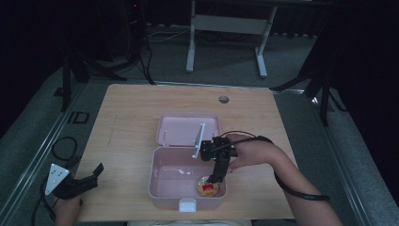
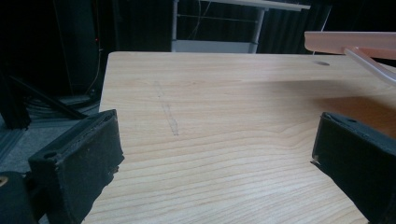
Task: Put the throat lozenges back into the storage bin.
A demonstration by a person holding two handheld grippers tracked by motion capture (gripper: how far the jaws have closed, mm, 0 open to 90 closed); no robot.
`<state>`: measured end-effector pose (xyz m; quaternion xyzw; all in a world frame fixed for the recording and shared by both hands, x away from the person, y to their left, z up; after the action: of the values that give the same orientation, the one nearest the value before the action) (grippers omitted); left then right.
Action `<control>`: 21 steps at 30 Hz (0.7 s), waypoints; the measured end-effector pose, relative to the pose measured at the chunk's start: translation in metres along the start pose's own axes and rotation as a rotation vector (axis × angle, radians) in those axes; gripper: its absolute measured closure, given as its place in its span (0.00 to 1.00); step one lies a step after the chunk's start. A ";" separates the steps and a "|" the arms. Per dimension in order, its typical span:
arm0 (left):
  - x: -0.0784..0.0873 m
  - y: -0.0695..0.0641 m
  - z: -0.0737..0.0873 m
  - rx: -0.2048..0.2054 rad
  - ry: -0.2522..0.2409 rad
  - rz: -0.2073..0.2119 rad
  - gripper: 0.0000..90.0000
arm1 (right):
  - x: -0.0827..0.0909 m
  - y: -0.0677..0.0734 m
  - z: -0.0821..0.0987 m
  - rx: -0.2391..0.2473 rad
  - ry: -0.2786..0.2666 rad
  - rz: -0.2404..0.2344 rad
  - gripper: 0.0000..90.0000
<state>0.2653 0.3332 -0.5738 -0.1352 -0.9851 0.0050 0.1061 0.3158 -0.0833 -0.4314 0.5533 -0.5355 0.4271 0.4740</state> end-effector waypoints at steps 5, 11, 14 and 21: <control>0.000 0.000 0.000 -0.001 0.002 0.001 0.02 | 0.020 -0.002 0.016 -0.011 -0.056 0.036 0.15; 0.000 0.000 0.000 -0.001 0.003 0.001 0.02 | 0.028 -0.013 0.047 -0.067 -0.112 0.083 0.15; 0.000 0.000 0.000 -0.001 0.003 -0.001 0.02 | 0.014 -0.020 0.072 -0.112 -0.110 0.080 0.14; 0.000 0.000 0.000 -0.002 0.004 -0.001 0.02 | -0.014 -0.034 0.100 -0.179 -0.187 0.105 0.14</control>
<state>0.2653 0.3330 -0.5739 -0.1348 -0.9849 0.0039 0.1082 0.3457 -0.1799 -0.4660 0.5173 -0.6416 0.3484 0.4465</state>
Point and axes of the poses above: each handheld gripper's, and its own axes: x roughly backward along the jaws, z roughly out of its underside, y roughly to its left, the point moved 5 cm from there along -x, roughly forward along the jaws, and after that the axes turned 3 degrees about -x, right-handed, at the moved point
